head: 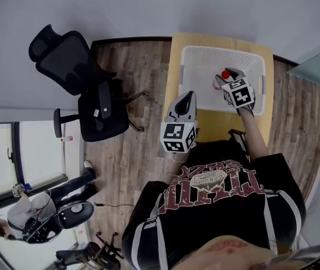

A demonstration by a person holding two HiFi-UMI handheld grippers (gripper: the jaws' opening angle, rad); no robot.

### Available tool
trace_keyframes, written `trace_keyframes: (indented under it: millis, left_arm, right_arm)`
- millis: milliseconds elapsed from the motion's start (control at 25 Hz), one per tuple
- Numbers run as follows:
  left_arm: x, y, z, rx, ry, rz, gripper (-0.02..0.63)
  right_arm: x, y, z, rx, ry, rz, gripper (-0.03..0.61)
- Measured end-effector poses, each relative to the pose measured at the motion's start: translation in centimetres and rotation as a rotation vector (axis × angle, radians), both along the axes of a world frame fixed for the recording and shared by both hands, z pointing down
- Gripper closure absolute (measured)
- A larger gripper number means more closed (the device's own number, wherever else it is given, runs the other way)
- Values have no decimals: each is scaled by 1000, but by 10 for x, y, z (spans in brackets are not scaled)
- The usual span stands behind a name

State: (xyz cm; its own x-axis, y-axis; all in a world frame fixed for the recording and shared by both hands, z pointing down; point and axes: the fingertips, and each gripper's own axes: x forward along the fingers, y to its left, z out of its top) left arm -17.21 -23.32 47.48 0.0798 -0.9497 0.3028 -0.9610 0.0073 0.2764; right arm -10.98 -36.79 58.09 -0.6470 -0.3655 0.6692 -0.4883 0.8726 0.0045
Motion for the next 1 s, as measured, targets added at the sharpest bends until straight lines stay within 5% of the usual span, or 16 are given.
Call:
trace_keyframes:
  millis: [1000]
  left_arm:
    - [13, 5, -8, 26, -3, 48, 566]
  right_arm:
    - [11, 20, -38, 41, -130, -5, 410]
